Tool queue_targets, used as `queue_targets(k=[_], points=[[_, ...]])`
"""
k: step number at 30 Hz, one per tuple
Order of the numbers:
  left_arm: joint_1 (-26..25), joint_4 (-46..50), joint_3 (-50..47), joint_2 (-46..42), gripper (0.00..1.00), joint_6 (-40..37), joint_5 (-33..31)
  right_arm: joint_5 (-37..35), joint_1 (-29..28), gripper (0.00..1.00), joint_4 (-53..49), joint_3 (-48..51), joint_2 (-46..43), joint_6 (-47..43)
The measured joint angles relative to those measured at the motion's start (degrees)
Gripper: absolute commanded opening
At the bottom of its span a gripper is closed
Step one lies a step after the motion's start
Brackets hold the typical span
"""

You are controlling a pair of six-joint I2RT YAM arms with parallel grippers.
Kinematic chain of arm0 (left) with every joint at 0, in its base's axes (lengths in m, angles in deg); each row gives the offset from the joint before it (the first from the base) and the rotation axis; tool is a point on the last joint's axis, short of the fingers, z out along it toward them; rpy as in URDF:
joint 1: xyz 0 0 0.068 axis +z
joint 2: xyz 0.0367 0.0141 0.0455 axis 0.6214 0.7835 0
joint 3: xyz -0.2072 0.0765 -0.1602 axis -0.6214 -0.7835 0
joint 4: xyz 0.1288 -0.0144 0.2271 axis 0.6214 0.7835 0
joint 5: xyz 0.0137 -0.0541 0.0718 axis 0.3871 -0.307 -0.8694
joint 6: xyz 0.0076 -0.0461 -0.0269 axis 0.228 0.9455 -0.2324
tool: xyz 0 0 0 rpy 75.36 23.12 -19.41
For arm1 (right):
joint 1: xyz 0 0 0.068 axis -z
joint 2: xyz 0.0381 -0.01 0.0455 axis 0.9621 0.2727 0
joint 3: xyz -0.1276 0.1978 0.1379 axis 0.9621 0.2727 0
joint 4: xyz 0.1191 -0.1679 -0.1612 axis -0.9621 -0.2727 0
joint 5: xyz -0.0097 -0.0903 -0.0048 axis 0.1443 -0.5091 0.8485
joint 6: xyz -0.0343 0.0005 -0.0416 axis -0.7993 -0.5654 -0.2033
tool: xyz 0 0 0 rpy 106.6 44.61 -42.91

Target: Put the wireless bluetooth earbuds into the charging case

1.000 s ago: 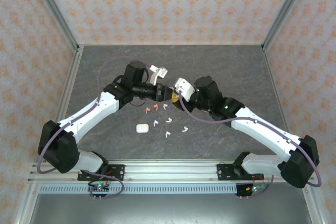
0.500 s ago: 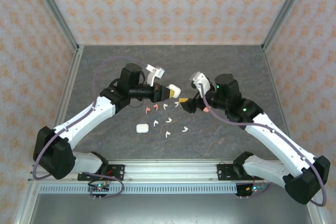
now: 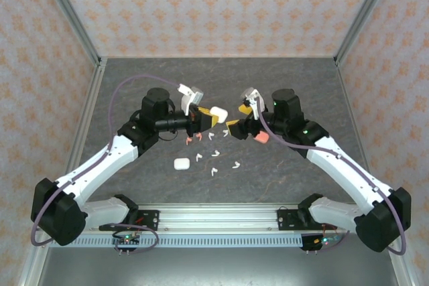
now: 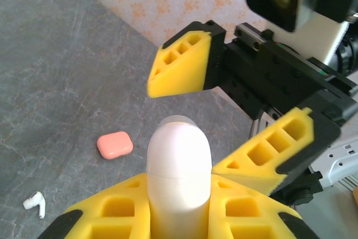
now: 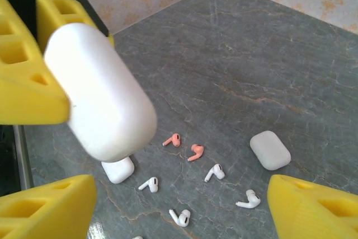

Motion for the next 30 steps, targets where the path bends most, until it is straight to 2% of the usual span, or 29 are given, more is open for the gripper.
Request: queue_targets(k=[17,30], points=[[0.5,0.7,-0.3,-2.2,0.0,-10.0,-0.1,1.7,0.0,0.75,-1.0,-5.0,3.3,0.2],[0.4,3.8,-0.4,-2.2,0.0,-12.1,2.0,0.1,0.5,0.75,-1.0,-8.2,5.2,0.0]])
